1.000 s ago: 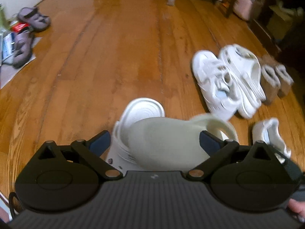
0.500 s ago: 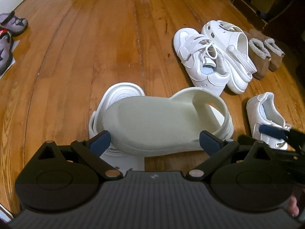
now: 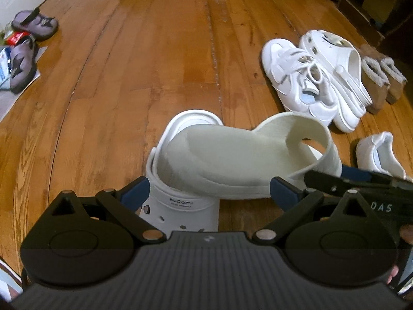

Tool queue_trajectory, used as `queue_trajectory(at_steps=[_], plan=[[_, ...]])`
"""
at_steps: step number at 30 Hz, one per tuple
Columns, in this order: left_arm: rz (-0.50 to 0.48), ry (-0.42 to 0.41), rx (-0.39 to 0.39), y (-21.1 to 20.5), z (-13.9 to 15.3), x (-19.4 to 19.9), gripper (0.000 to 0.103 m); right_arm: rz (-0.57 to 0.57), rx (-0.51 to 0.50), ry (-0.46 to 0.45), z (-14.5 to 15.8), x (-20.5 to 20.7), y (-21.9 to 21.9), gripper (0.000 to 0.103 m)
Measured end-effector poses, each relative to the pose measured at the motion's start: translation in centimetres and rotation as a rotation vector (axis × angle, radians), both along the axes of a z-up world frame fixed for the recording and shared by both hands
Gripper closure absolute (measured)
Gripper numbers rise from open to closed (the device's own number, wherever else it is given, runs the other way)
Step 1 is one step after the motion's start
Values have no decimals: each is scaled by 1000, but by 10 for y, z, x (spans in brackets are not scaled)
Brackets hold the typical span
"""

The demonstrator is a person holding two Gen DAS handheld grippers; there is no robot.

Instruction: Organize scattered shoes

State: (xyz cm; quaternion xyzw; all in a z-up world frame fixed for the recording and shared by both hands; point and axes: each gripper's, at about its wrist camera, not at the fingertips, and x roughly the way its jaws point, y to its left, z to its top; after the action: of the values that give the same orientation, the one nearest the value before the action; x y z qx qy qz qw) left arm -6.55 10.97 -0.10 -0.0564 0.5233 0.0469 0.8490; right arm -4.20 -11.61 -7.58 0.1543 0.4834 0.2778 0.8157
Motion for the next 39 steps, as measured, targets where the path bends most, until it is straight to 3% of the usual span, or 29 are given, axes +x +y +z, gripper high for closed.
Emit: queue_trajectory(at_steps=[3,5,9,11,13,16,20,25,30,39], plan=[[-8,-1,-8,-3,0,1,2,-2,-2,-7,-2,-2,3,12],[-18,-2,-15,-5,0,0,2,-18,-4,-9,-2,-5,2,36],[-16,-3,-21,-8,1,0,2,-118,21,50,-4,-13,-7,57],[-8,-3,-30,-8,0,1,2,-160,26,42,-3,-19,-9,73],[-10,3,-46,-9,-2,1,2,-197,59,41,-2,-24,-12,84],[-11,6,-60,-10,-3,2,2,-221,174,87,-3,-32,-20,91],[-11,7,-65,-12,-4,2,2,-212,253,125,-4,-39,-26,91],[-9,14,-66,-11,-6,3,2,-131,1,-12,17,-55,0,91],[-5,19,-62,-11,-8,3,2,-90,-200,-72,26,-62,27,91],[-13,23,-39,-14,-10,4,2,-90,-225,-51,26,-65,41,86]])
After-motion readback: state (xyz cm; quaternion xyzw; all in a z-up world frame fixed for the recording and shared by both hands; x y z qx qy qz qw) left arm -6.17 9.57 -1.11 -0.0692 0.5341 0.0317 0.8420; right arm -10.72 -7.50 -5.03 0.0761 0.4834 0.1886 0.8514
